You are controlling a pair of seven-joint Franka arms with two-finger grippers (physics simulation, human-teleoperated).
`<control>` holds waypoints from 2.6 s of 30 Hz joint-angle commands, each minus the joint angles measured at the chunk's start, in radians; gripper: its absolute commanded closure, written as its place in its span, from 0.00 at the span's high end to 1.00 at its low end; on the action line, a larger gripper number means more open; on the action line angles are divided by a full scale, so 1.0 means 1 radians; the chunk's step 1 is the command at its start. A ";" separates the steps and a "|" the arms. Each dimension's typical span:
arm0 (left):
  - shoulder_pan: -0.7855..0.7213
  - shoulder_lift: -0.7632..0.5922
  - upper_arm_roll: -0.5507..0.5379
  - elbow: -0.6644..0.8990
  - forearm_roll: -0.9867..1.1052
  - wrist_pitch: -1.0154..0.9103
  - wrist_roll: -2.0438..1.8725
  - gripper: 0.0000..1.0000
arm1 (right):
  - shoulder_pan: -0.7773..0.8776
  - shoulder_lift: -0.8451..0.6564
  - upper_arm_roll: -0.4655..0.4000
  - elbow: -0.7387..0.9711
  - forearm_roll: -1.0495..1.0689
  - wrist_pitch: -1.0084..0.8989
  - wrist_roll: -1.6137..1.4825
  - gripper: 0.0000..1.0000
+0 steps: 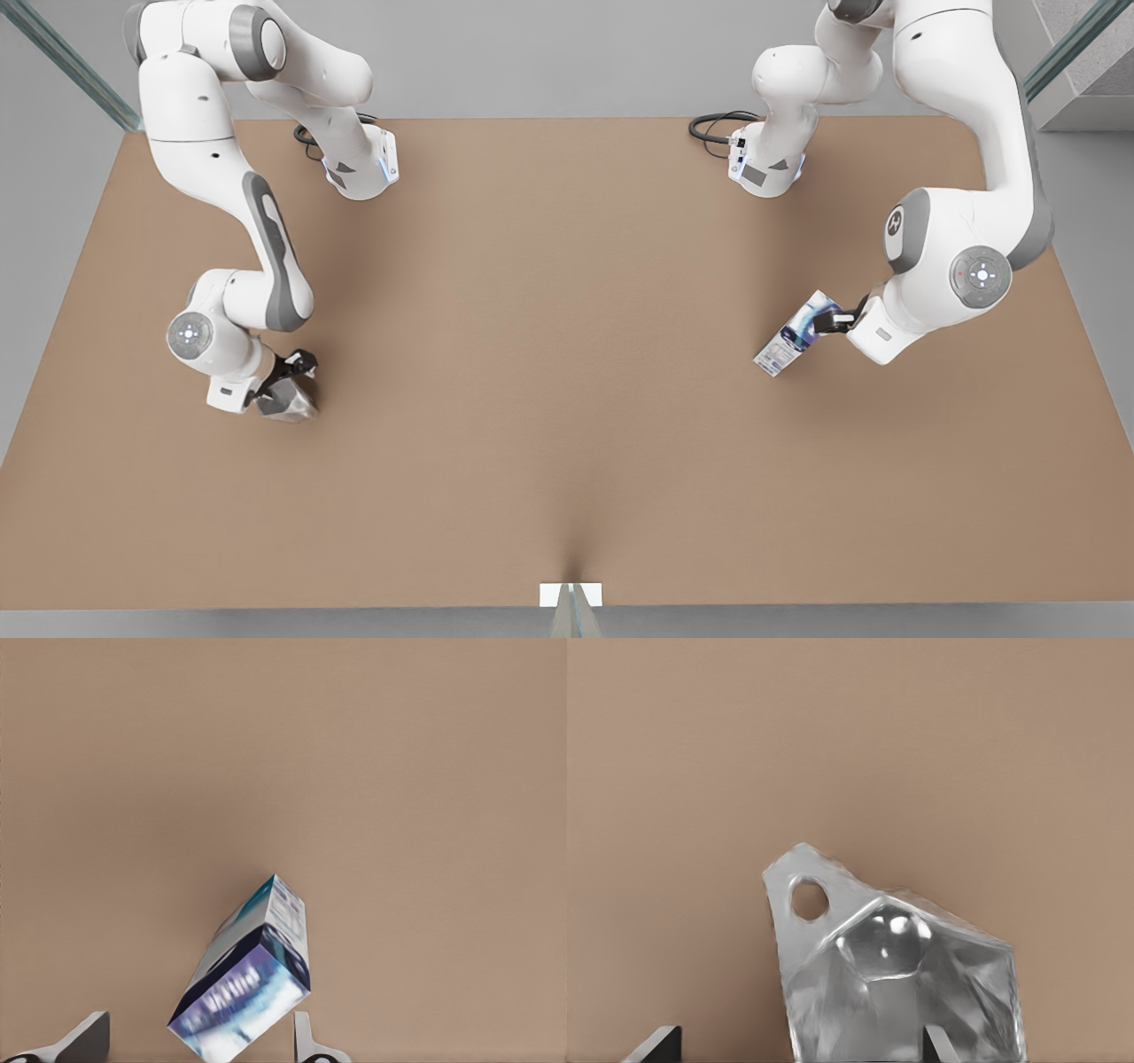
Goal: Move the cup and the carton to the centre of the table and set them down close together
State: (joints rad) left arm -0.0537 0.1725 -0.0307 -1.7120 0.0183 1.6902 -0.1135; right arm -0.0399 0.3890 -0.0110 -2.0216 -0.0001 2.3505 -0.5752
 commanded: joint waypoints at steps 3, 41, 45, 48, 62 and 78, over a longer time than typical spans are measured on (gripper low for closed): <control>0.000 0.001 0.000 0.000 0.000 0.000 0.000 1.00 | 0.003 -0.005 0.006 -0.008 0.002 -0.007 0.003 1.00; -0.014 0.007 -0.005 0.022 0.002 0.014 0.002 1.00 | 0.020 0.107 -0.046 0.024 0.008 0.047 -0.025 0.21; -0.014 0.005 -0.005 0.022 0.002 0.013 0.002 1.00 | 0.020 0.091 -0.041 0.024 0.006 0.030 0.023 0.21; -0.014 0.002 -0.005 0.022 0.002 0.009 0.002 1.00 | 0.020 0.082 -0.030 0.026 0.005 0.003 0.110 0.21; -0.014 -0.047 0.023 0.045 -0.001 0.017 -0.008 1.00 | 0.399 0.254 -0.078 0.742 0.043 -0.543 0.998 0.21; -0.009 -0.129 -0.023 -0.208 0.011 0.098 0.453 1.00 | 0.750 0.847 -0.014 1.396 0.160 -0.226 1.442 0.21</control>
State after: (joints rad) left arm -0.0720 0.0362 -0.0535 -1.9450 0.0268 1.8089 0.3415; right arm 0.7209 1.2380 -0.0114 -0.6270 0.1538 2.1240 0.8698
